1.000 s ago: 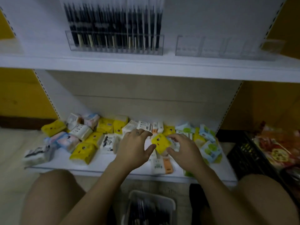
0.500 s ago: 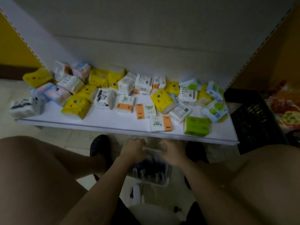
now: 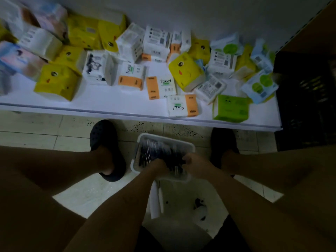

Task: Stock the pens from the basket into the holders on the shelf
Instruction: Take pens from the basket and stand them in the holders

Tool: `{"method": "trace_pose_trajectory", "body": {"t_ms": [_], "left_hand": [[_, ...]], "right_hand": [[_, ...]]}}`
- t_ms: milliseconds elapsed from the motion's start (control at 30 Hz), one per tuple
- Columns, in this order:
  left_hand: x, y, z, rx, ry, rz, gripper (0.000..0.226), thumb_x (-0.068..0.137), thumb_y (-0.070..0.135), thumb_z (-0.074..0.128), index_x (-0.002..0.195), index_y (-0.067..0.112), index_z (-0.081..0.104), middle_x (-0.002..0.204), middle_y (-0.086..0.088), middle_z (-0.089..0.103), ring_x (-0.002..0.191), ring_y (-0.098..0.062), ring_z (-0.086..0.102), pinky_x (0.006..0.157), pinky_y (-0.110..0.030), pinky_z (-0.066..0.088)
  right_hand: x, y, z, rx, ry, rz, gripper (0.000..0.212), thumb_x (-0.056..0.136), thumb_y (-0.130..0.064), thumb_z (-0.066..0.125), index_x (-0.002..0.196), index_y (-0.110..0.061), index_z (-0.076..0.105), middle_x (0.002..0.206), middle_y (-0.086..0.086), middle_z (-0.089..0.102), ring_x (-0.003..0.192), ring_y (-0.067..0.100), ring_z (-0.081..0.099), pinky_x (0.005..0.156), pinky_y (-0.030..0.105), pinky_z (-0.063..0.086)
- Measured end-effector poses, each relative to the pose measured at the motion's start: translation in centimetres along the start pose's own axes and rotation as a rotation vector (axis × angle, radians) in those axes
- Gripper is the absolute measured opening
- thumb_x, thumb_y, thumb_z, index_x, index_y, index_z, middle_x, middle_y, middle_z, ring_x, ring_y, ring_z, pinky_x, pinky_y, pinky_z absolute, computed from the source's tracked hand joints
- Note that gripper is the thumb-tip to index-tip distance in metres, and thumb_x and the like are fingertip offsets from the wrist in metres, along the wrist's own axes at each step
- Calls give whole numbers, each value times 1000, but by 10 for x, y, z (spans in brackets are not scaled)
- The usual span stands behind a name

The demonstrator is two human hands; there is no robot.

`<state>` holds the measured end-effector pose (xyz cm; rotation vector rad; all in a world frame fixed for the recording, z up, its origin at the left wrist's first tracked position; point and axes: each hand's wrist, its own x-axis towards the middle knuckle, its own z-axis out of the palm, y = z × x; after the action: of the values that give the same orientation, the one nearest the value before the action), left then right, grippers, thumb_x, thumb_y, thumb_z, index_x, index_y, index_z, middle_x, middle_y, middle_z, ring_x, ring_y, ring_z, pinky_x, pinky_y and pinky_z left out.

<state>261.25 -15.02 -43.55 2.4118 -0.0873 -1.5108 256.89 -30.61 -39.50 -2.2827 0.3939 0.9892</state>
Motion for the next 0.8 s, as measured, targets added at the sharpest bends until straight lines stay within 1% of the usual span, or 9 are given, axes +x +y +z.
{"method": "trace_pose_trajectory", "body": {"t_ms": [100,200,267,333,467,533,633,733,800], "left_hand": [[12,-3,10,-11,-65,-30,38,97,24,49,128,4,56,132,-14,56,122,-29,53,101,-35,43],[13,-6,8,-159,-26,-47,34,97,20,48,125,3,59,129,-14,59,118,-29,56,97,-34,46],[16,-8,2,-290,-72,-34,33,97,19,50,124,3,60,127,-12,60,108,-26,60,89,-31,50],[19,-8,-3,-433,-50,-99,29,92,9,57,119,0,64,118,-16,65,85,-20,65,76,-27,55],[17,-16,-10,-497,-22,-120,20,84,-2,61,102,-8,67,95,-24,67,86,-33,66,78,-39,57],[8,-17,-14,-533,-15,-122,7,87,1,57,90,-1,63,81,-15,61,69,-25,59,61,-30,54],[0,-23,-18,-560,4,-127,15,93,8,50,79,14,50,73,-8,52,59,-16,48,44,-20,44],[-4,-32,-22,-583,-3,-135,8,94,13,46,94,9,53,75,-9,47,59,-16,41,49,-24,38],[-6,-37,-24,-588,6,-157,14,94,13,42,100,8,53,69,-5,42,54,-13,35,45,-21,30]], "right_hand": [[3,6,-1,21,-14,27,28,95,-19,53,122,-10,58,105,6,54,89,19,51,75,27,42],[8,11,1,21,-52,85,10,96,-17,52,96,-12,61,91,5,54,76,16,48,70,27,39],[14,11,4,37,-80,101,14,96,-18,52,103,-11,62,101,7,56,81,18,51,72,29,42],[22,7,11,49,-89,111,26,95,-17,54,117,-5,61,113,11,58,93,23,56,79,31,48],[41,-7,33,116,-101,106,27,95,-14,52,118,-2,62,120,17,62,111,31,57,95,35,48],[50,-11,47,135,-137,115,27,96,-13,50,117,-1,63,121,18,62,113,32,57,99,36,46],[56,-16,65,126,-210,139,26,96,-9,48,117,-2,62,126,19,59,113,35,56,95,26,44],[59,-23,77,93,-247,76,35,100,-13,41,132,-9,55,129,14,57,107,30,58,87,33,46],[61,-24,83,78,-298,62,32,102,-12,37,125,-4,57,123,18,59,94,25,56,80,34,45]]}}
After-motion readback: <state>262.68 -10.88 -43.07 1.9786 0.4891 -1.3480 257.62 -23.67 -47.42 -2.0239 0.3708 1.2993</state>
